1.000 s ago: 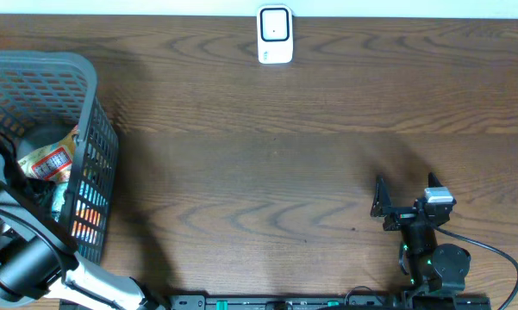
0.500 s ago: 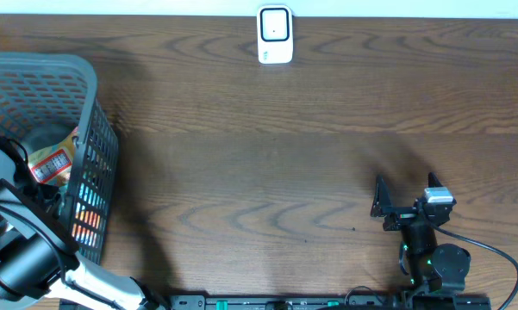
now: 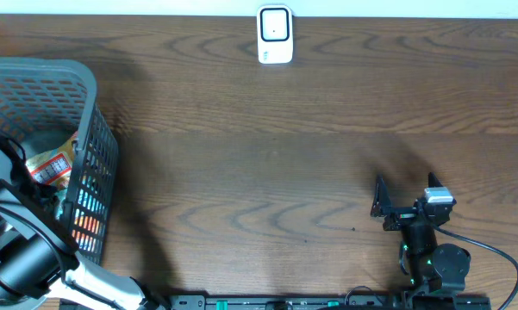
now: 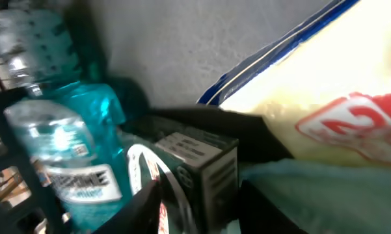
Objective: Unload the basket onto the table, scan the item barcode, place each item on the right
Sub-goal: 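Grasp the green Zam-Buk box in the basket with the left gripper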
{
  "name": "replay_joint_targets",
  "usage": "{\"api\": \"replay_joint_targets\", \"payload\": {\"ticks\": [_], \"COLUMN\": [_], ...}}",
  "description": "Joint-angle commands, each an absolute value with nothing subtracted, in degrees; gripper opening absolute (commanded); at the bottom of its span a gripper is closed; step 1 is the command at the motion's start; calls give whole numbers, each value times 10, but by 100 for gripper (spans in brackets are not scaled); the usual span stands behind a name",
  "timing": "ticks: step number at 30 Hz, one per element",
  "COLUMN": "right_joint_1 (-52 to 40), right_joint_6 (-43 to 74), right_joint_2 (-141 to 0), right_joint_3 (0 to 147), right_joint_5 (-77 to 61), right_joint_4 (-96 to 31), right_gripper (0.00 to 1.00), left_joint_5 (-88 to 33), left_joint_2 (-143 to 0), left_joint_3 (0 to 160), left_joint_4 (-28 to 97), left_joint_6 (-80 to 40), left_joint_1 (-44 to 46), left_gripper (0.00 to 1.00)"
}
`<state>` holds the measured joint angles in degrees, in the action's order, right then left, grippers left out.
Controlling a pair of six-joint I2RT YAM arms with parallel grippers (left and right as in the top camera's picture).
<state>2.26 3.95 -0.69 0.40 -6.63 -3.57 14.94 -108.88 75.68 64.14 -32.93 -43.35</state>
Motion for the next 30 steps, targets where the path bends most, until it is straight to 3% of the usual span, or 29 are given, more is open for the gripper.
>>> {"api": "replay_joint_targets", "payload": {"ticks": [1, 9, 10, 11, 13, 14, 30], "right_joint_1": [18, 18, 18, 18, 18, 18, 18], "right_joint_6": [46, 46, 46, 46, 46, 46, 46], "right_joint_2": [-5, -5, -5, -5, -5, -5, -5], "right_joint_3": [3, 3, 3, 3, 3, 3, 3], "right_joint_5": [-66, -66, -66, -66, -66, -66, -66], "right_joint_4": [-37, -37, -37, -37, -37, -37, -37], "right_gripper": [99, 99, 99, 99, 99, 99, 99], "left_joint_5": [161, 139, 139, 139, 140, 140, 128], "left_joint_2": [-1091, -1084, -1084, -1084, -1084, -1084, -1085], "left_joint_3": [802, 842, 842, 841, 838, 836, 725], "left_joint_4": [672, 701, 701, 701, 701, 700, 652], "left_joint_6": [-326, -326, -326, -326, -326, -326, -377], "left_joint_1": [-440, -440, -439, -439, -439, -439, -458], "left_gripper": [36, 37, 47, 65, 90, 98, 98]}}
